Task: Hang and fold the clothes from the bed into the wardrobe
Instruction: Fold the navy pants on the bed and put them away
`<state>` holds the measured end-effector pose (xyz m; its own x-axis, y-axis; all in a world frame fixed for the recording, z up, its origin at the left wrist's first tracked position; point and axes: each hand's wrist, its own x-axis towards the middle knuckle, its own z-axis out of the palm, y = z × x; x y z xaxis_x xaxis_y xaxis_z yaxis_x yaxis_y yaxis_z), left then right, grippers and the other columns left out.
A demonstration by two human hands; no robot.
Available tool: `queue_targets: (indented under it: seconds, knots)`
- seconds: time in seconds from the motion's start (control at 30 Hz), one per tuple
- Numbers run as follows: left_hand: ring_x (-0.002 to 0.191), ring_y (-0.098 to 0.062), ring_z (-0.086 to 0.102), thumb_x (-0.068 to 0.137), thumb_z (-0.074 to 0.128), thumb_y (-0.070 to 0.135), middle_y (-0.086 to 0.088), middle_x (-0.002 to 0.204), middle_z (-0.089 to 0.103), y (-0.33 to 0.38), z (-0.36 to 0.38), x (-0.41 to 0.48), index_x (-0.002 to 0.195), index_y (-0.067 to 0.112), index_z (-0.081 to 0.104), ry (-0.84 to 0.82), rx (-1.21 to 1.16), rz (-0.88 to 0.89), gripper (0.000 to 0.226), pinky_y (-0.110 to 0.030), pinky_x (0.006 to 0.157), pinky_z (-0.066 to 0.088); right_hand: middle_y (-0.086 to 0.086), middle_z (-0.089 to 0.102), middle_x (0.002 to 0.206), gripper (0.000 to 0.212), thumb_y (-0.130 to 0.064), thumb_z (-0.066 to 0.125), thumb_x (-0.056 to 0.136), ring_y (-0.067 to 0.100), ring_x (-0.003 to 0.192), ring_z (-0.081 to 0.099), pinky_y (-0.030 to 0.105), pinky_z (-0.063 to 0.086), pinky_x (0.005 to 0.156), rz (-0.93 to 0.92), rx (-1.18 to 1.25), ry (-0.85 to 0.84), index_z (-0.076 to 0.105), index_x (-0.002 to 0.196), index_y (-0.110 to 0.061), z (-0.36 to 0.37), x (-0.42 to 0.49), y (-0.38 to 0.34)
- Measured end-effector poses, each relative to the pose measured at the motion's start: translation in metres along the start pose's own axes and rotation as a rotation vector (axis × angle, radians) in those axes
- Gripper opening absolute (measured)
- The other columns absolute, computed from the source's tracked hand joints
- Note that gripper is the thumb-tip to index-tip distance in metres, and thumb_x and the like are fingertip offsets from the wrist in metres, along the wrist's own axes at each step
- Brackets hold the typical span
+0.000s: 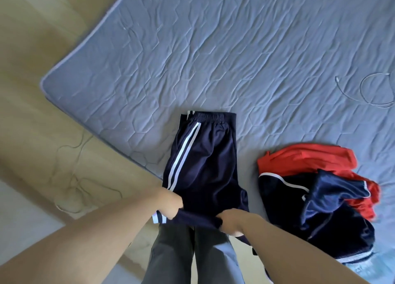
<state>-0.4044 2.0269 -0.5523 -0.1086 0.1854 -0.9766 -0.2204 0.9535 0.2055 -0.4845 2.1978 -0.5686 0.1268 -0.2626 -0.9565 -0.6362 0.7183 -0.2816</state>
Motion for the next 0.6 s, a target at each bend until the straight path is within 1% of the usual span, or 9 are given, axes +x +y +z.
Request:
queue_targets:
  seconds: [0.07,0.2,0.23,0.3,0.37,0.4,0.47,0.53,0.6]
  knots:
    - [0.052,-0.014,0.028,0.089,0.045,0.007,-0.001,0.063,0.034,0.001,-0.007,-0.008,0.064,0.012,0.035,-0.007,0.016,-0.014,0.027,-0.024,0.047,0.022,0.01,0.049,0.137,0.042,-0.017,0.041,0.093,0.029,0.122,0.047,0.029,0.035,0.085,-0.007,-0.004,-0.003,0.048,0.134,-0.015,-0.009,-0.009,0.0]
    - [0.054,-0.015,0.032,0.088,0.049,0.013,-0.001,0.064,0.037,-0.01,-0.044,-0.024,0.069,0.012,0.039,0.066,-0.027,-0.034,0.021,-0.027,0.049,0.026,0.014,0.054,0.132,0.038,-0.02,0.046,0.09,0.03,0.118,0.051,0.031,0.037,0.086,0.009,-0.015,0.073,0.052,0.127,-0.012,-0.05,-0.026,0.005]
    - [0.054,-0.015,0.032,0.088,0.048,0.012,-0.001,0.064,0.037,-0.014,-0.057,-0.029,0.067,0.013,0.038,0.103,-0.026,-0.035,0.023,-0.028,0.051,0.027,0.013,0.054,0.132,0.037,-0.018,0.044,0.091,0.03,0.119,0.051,0.031,0.037,0.086,0.009,-0.024,0.128,0.053,0.127,-0.012,-0.065,-0.03,0.006]
    - [0.054,-0.016,0.031,0.086,0.046,0.008,-0.003,0.063,0.037,-0.023,-0.084,-0.036,0.064,0.013,0.037,0.185,-0.011,-0.044,0.025,-0.029,0.053,0.028,0.012,0.053,0.133,0.035,-0.019,0.041,0.093,0.03,0.12,0.051,0.033,0.039,0.093,0.009,-0.03,0.287,0.054,0.126,-0.015,-0.093,-0.034,0.012]
    - [0.052,-0.016,0.031,0.084,0.043,0.002,-0.004,0.061,0.037,-0.033,-0.108,-0.04,0.062,0.011,0.037,0.268,0.021,-0.064,0.025,-0.027,0.051,0.026,0.007,0.051,0.136,0.036,-0.026,0.038,0.095,0.029,0.122,0.049,0.039,0.04,0.1,0.045,-0.023,0.446,0.052,0.128,-0.025,-0.118,-0.036,0.016]
    - [0.053,-0.018,0.034,0.084,0.041,0.0,-0.004,0.061,0.039,-0.036,-0.119,-0.042,0.064,0.009,0.039,0.314,0.046,-0.074,0.022,-0.027,0.051,0.027,0.005,0.051,0.135,0.035,-0.029,0.036,0.096,0.028,0.122,0.049,0.039,0.04,0.099,0.077,-0.023,0.511,0.05,0.128,-0.029,-0.127,-0.039,0.018]
    - [0.066,-0.025,0.046,0.084,0.037,-0.004,-0.006,0.07,0.045,-0.041,-0.14,-0.047,0.078,0.006,0.048,0.441,0.083,-0.11,0.016,-0.029,0.057,0.032,0.003,0.055,0.13,0.034,-0.031,0.031,0.098,0.027,0.118,0.051,0.037,0.037,0.095,0.136,-0.067,0.647,0.05,0.126,-0.031,-0.145,-0.041,0.018]
    - [0.087,-0.032,0.055,0.083,0.038,-0.007,-0.009,0.088,0.053,-0.043,-0.155,-0.051,0.099,0.007,0.054,0.635,0.122,-0.196,0.026,-0.031,0.063,0.034,0.005,0.056,0.129,0.034,-0.029,0.029,0.099,0.028,0.119,0.049,0.038,0.031,0.1,0.163,-0.088,0.817,0.045,0.128,-0.029,-0.157,-0.038,0.018]
    - [0.109,-0.033,0.054,0.079,0.043,-0.01,-0.009,0.111,0.06,-0.047,-0.156,-0.042,0.119,0.012,0.052,0.928,0.194,-0.255,0.046,-0.036,0.076,0.04,0.004,0.039,0.145,0.043,-0.031,0.03,0.099,0.03,0.135,0.031,0.041,0.019,0.111,0.198,-0.072,0.966,0.026,0.143,-0.031,-0.165,-0.028,0.021]
